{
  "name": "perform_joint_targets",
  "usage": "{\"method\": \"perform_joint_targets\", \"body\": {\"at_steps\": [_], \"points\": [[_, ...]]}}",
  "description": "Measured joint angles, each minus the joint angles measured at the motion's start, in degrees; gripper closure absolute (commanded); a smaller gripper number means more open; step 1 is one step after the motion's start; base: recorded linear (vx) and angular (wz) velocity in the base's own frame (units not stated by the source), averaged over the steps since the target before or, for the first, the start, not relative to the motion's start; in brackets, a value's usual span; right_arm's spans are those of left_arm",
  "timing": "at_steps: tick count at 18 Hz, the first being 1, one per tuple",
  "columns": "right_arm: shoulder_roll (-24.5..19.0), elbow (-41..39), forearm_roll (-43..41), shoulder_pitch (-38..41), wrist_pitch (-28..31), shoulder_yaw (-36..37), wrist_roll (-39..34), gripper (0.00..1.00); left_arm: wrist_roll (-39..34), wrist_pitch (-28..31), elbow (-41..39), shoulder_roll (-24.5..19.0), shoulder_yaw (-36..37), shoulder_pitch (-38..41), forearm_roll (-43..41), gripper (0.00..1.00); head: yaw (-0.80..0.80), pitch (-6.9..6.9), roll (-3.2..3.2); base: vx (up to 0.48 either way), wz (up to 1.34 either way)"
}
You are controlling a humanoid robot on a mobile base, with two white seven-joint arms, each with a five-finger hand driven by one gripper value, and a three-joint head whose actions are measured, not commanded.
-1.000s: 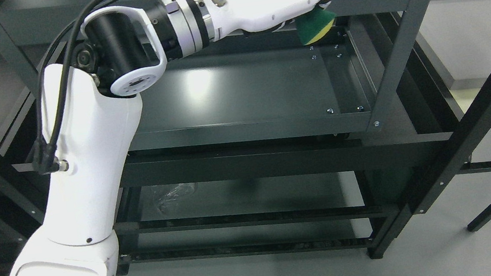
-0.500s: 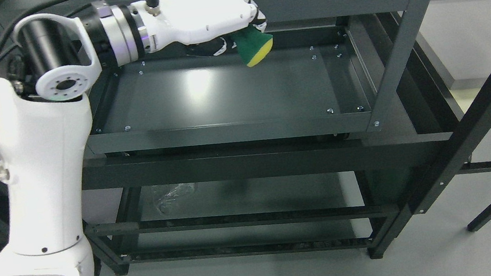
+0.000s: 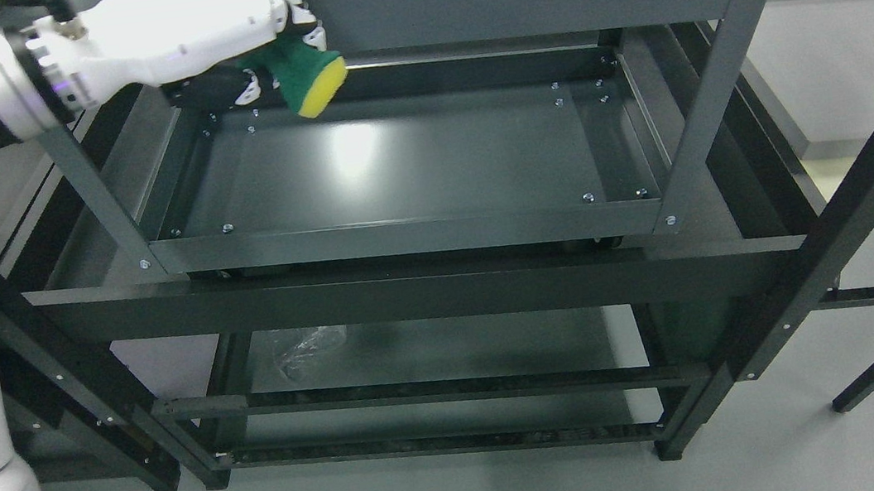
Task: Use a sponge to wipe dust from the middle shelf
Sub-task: 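Sweep the sponge across the shelf toward the left arm's side, then sweep the sponge back across the shelf away from the left arm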
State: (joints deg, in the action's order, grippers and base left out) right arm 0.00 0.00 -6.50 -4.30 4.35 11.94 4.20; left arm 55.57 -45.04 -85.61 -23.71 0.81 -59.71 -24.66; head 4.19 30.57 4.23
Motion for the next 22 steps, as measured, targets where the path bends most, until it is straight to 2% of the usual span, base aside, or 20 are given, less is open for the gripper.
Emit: {"method": "perform_joint_targets", "body": {"at_steps": [6, 8, 10, 13, 15, 19, 22], "points": [[0.00, 0.00, 0.00, 0.00, 0.03, 0.00, 0.00, 0.00, 0.02, 0.00, 0.51, -11.47, -5.88, 6.07, 10.33, 1.00, 0.00, -0.01, 0.00, 0.000, 0.00], [0.00, 0.00, 0.00, 0.00, 0.04, 0.00, 0.00, 0.00, 0.05, -0.01, 0.63, -13.23, -6.73, 6.34, 11.55, 1.00, 0.00, 0.00, 0.00, 0.000, 0.00], [0.00, 0.00, 0.00, 0.00, 0.05, 0.00, -0.01, 0.00, 0.30, -0.03, 0.73, -12.93, -6.25, 4.58, 11.00, 1.00, 0.00, -0.01, 0.00, 0.000, 0.01], [0.00, 0.00, 0.00, -0.01, 0.05, 0.00, -0.01, 0.00, 0.81, -0.09, 0.94, -8.40, -4.80, 2.11, 6.49, 1.00, 0.00, -0.01, 0.00, 0.002, 0.02], [0.00, 0.00, 0.00, 0.00, 0.07, 0.00, -0.01, 0.00, 1.27, -0.09, 1.10, -2.32, -3.18, 0.81, 1.92, 1.00, 0.00, -0.01, 0.00, 0.000, 0.00], [0.00, 0.00, 0.00, 0.00, 0.08, 0.00, -0.01, 0.00, 0.75, -0.05, 1.33, 6.63, 2.02, -1.02, -5.07, 1.00, 0.00, 0.00, 0.00, 0.000, -0.01], [0.00, 0.00, 0.00, 0.00, 0.08, 0.00, -0.01, 0.00, -1.97, -0.02, 1.40, 10.98, 5.89, -1.77, -7.65, 1.00, 0.00, -0.01, 0.00, 0.000, 0.00]]}}
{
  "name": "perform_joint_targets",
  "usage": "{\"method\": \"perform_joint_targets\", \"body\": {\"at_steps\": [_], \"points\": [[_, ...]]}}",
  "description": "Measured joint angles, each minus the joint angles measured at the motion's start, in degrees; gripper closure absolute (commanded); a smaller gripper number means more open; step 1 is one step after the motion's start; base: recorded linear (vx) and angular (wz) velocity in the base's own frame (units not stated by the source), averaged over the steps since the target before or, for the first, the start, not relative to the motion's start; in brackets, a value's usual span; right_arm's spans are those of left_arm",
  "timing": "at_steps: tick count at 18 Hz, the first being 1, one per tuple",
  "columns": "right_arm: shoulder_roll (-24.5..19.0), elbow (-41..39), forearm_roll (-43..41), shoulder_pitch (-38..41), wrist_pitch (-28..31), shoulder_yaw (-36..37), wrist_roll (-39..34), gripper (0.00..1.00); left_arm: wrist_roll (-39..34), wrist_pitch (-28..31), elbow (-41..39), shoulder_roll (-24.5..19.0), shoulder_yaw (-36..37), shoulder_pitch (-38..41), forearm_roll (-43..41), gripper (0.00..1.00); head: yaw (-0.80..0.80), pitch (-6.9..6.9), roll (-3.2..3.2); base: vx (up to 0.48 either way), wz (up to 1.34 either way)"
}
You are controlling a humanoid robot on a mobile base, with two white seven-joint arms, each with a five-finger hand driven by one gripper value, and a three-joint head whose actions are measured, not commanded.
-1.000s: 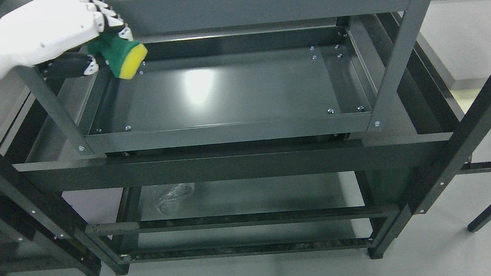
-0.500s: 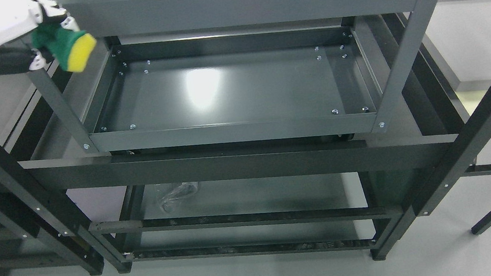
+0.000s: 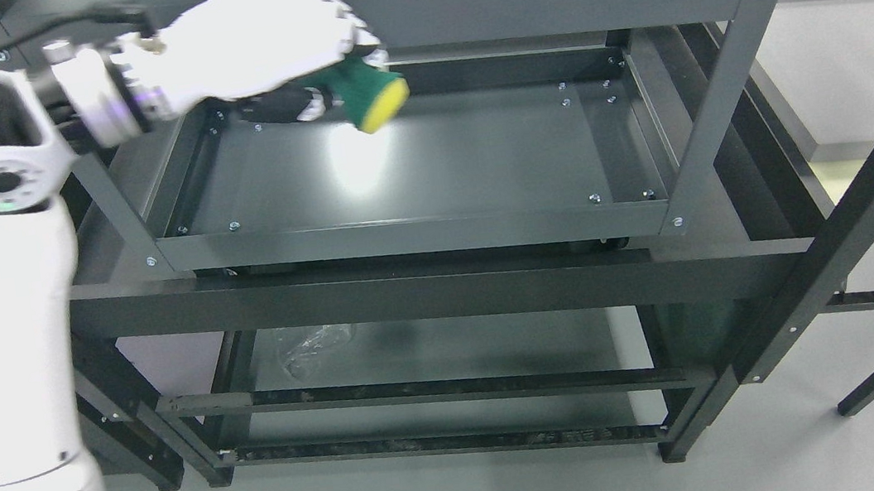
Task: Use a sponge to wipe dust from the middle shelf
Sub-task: 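Sweep the sponge back across the shelf away from the left arm, then withdraw the left hand holding the sponge out of the shelf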
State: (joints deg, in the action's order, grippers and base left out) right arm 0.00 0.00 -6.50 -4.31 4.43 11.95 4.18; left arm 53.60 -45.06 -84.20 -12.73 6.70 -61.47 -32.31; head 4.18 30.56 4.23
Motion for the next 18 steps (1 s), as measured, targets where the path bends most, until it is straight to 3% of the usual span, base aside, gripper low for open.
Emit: {"method": "perform_joint_targets", "body": {"at_steps": [7, 12, 16, 18], "points": [[0.00, 0.00, 0.00, 0.00, 0.00, 0.00, 0.00, 0.00, -10.59, 0.02, 0.20, 6.23, 6.41, -0.41, -2.69, 1.00, 0.00, 0.00, 0.00, 0.000, 0.00], [0.00, 0.00, 0.00, 0.00, 0.00, 0.00, 0.00, 0.00, -24.26, 0.06, 1.31, 8.65, 11.13, 2.91, -2.50, 1.00, 0.00, 0.00, 0.00, 0.000, 0.00], [0.00, 0.00, 0.00, 0.00, 0.00, 0.00, 0.00, 0.00, -37.18, 0.52, 2.55, 9.93, 17.61, 9.65, 2.49, 1.00, 0.00, 0.00, 0.00, 0.000, 0.00], [0.00, 0.00, 0.00, 0.00, 0.00, 0.00, 0.00, 0.00, -43.70, 4.69, 3.10, 10.42, 20.84, 13.51, 7.34, 1.00, 0.00, 0.00, 0.00, 0.000, 0.00]]}}
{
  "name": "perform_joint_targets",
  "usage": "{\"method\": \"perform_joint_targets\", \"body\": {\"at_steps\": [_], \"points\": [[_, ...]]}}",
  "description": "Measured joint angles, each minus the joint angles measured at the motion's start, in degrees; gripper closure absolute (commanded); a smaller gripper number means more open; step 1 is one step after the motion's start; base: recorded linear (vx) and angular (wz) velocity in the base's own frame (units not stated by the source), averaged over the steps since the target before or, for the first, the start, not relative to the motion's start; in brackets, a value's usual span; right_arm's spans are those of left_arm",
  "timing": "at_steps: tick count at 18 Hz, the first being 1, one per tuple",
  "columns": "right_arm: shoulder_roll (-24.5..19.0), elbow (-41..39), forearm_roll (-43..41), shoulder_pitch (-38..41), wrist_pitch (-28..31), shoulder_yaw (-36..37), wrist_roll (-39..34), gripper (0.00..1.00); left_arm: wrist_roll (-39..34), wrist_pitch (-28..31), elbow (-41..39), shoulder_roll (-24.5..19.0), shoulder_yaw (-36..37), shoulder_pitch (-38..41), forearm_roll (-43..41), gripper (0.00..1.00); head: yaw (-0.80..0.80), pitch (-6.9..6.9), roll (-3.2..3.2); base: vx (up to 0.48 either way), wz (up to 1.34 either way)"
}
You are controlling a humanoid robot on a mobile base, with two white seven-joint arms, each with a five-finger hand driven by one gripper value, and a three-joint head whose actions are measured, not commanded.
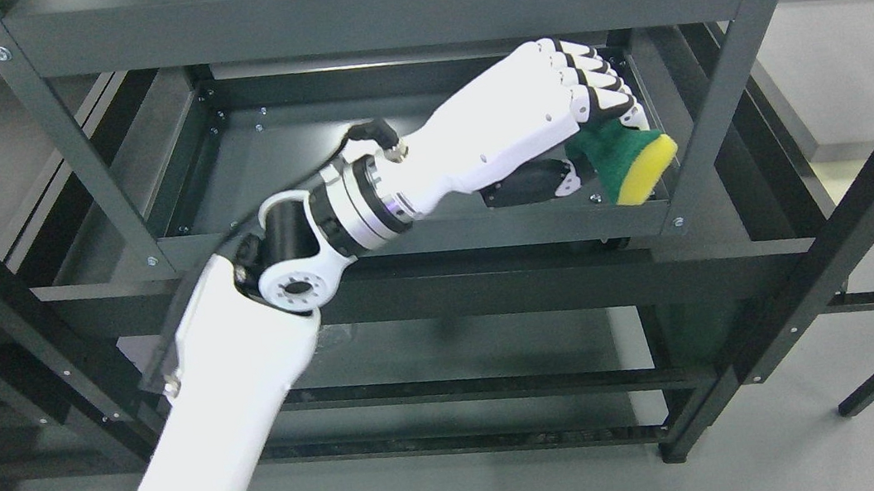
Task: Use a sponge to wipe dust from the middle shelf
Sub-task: 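Withdraw the left hand holding the sponge out of the shelf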
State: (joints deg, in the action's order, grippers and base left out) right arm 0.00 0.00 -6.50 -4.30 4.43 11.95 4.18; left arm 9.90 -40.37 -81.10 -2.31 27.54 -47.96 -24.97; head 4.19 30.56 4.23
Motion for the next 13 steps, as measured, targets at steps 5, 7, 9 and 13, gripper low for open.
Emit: {"method": "perform_joint_targets", "body": {"at_steps": [5, 7, 9, 13], "points": [[0.00, 0.00, 0.00, 0.01, 0.00, 0.00, -0.01, 0.00, -14.24, 12.03, 1.40, 0.93, 4.35, 12.89, 11.00, 1.00, 0.00, 0.00, 0.00, 0.000, 0.00], [0.00, 0.00, 0.00, 0.00, 0.00, 0.00, -0.01, 0.00, -18.65, 15.34, 1.63, 1.20, 3.90, 18.05, 13.40, 1.00, 0.00, 0.00, 0.00, 0.000, 0.00], [0.00, 0.00, 0.00, 0.00, 0.01, 0.00, -0.01, 0.00, -20.87, 17.99, 1.38, 1.39, 2.57, 21.84, 14.82, 1.00, 0.00, 0.00, 0.00, 0.000, 0.00], [0.00, 0.00, 0.00, 0.00, 0.00, 0.00, -0.01, 0.00, -22.54, 30.03, -1.88, 1.67, -2.24, 26.83, 17.82, 1.00, 0.00, 0.00, 0.00, 0.000, 0.00]]}}
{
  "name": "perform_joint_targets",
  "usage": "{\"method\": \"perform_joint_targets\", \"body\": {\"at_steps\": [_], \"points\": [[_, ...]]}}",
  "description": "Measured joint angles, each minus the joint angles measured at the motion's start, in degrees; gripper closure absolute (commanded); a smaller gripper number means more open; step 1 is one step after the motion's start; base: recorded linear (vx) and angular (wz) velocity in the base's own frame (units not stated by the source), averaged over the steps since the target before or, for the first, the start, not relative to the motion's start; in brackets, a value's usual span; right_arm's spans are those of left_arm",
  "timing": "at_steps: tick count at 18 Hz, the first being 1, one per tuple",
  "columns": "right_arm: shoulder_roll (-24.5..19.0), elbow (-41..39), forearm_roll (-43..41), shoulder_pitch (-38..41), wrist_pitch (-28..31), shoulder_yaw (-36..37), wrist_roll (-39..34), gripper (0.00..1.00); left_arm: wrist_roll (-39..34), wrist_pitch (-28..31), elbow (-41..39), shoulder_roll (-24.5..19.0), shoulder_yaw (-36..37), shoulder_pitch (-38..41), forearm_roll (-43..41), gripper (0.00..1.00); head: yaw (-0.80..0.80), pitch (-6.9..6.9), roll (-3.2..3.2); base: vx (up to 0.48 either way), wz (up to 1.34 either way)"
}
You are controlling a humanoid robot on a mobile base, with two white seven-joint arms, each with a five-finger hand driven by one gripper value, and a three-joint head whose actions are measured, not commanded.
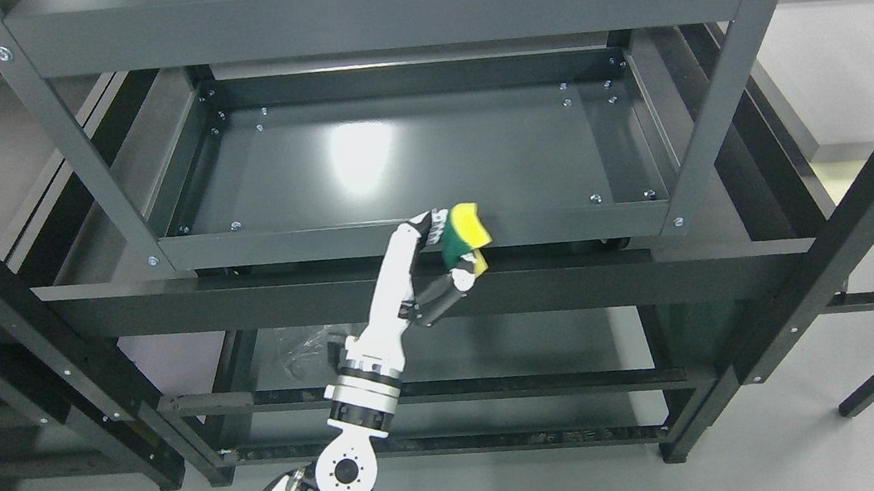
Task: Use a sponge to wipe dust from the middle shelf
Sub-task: 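Withdraw the left hand holding the sponge out of the shelf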
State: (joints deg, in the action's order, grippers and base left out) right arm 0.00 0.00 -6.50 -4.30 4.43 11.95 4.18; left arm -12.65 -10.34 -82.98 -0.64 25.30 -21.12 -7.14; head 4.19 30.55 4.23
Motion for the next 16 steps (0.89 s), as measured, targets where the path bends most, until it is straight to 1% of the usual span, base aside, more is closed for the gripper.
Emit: {"method": "perform_joint_targets", "body": {"at_steps": [3, 6, 11, 16], "points": [[0.00, 0.00, 0.00, 0.00, 0.00, 0.00, 0.00, 0.00, -0.22, 6.92, -3.82, 0.15, -3.39, 1.86, 1.50, 1.00, 0.00, 0.00, 0.00, 0.000, 0.00], [0.00, 0.00, 0.00, 0.00, 0.00, 0.00, 0.00, 0.00, -0.23, 10.09, -7.50, 0.28, -6.59, 2.95, 2.28, 1.00, 0.00, 0.00, 0.00, 0.000, 0.00], [0.00, 0.00, 0.00, 0.00, 0.00, 0.00, 0.00, 0.00, -0.31, 11.18, -11.45, 0.42, -10.52, 3.89, 2.93, 1.00, 0.00, 0.00, 0.00, 0.000, 0.00], [0.00, 0.00, 0.00, 0.00, 0.00, 0.00, 0.00, 0.00, -0.43, 7.76, -13.65, 0.51, -14.02, 5.37, 3.27, 1.00, 0.00, 0.00, 0.00, 0.000, 0.00]]}}
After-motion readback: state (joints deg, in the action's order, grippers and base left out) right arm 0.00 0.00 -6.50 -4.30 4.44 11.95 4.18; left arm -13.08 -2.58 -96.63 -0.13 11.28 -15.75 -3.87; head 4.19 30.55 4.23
